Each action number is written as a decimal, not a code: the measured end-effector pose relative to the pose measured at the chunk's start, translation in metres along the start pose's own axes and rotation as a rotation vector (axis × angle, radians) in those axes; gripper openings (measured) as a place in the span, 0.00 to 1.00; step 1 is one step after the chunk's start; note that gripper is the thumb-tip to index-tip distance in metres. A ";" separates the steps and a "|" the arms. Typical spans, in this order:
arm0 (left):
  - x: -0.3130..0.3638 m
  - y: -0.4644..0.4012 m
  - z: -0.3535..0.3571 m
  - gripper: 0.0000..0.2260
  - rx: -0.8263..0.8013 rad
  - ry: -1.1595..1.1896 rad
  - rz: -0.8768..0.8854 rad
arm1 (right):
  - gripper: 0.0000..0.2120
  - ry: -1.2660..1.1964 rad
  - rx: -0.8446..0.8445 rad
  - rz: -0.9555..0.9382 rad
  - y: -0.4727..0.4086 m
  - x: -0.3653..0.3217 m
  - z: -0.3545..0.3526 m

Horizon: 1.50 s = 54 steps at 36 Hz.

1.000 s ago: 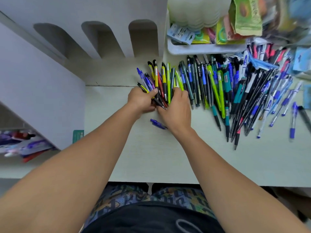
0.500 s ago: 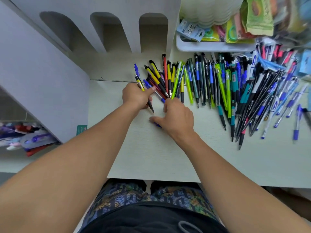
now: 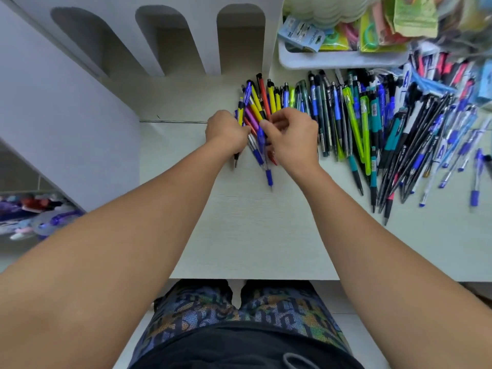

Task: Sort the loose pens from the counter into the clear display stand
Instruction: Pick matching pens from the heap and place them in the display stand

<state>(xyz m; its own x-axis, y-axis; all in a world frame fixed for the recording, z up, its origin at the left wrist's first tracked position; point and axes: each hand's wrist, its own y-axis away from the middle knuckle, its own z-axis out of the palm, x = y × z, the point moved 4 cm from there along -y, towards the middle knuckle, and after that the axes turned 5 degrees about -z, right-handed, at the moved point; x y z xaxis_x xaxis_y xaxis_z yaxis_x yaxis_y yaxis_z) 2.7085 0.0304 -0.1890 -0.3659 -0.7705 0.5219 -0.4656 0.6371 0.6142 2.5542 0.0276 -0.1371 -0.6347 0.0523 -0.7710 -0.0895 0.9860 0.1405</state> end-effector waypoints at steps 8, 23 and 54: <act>-0.004 0.022 0.000 0.10 -0.097 0.220 -0.047 | 0.09 0.376 -0.172 0.006 0.007 -0.001 0.010; -0.020 0.026 0.024 0.11 -0.087 0.320 -0.036 | 0.11 0.024 -0.265 0.168 -0.001 0.014 0.014; -0.029 0.116 -0.081 0.10 -0.640 0.374 0.101 | 0.10 -0.563 -0.161 0.035 0.015 -0.088 0.012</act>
<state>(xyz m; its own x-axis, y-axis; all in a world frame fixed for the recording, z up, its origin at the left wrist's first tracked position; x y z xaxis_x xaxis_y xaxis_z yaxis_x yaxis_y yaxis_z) 2.7308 0.1277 -0.0849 -0.0303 -0.7231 0.6901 0.1571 0.6784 0.7177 2.6173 0.0398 -0.0745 -0.1373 0.2033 -0.9694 -0.2190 0.9483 0.2299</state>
